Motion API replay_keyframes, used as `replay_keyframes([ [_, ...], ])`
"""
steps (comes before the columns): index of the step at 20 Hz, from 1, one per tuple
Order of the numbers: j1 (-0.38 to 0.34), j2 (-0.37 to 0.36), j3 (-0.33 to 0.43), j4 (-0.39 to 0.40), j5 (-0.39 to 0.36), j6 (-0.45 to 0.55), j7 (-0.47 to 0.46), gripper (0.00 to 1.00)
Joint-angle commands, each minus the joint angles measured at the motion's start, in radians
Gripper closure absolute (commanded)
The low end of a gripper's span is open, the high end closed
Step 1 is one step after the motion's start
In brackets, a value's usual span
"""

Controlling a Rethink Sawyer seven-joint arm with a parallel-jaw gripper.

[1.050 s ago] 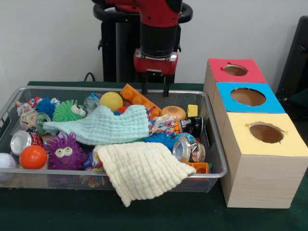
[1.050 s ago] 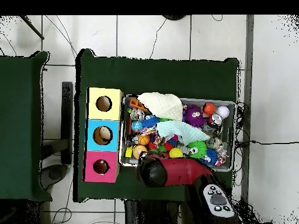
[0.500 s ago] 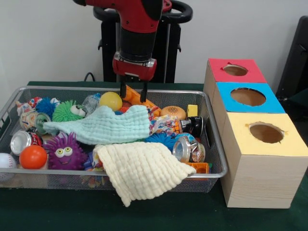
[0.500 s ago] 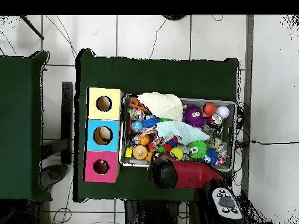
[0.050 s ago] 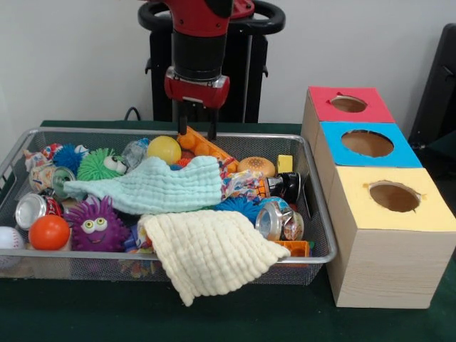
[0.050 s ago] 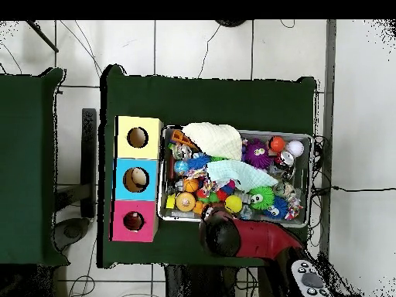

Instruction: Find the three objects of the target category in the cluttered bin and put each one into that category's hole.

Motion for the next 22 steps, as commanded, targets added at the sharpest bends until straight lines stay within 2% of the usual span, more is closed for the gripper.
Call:
replay_keyframes([
  [1, -0.010, -0.018, 0.112, 0.022, 0.060, 0.041, 0.097, 0.00],
  [5, -0.021, -0.026, 0.131, 0.020, 0.071, 0.072, 0.082, 0.00],
  [12, -0.031, -0.026, 0.195, 0.073, 0.111, 0.035, 0.112, 0.00],
  [14, -0.030, -0.003, 0.196, 0.070, 0.115, 0.018, 0.114, 0.00],
  [15, -0.021, 0.016, 0.185, 0.062, 0.113, 0.004, 0.120, 0.00],
  [18, 0.087, 0.128, 0.052, -0.018, 0.087, -0.079, 0.169, 0.00],
  [21, 0.115, 0.199, -0.023, -0.077, 0.068, -0.113, 0.166, 0.00],
  [22, 0.131, 0.244, -0.067, -0.103, 0.070, -0.158, 0.184, 0.00],
])
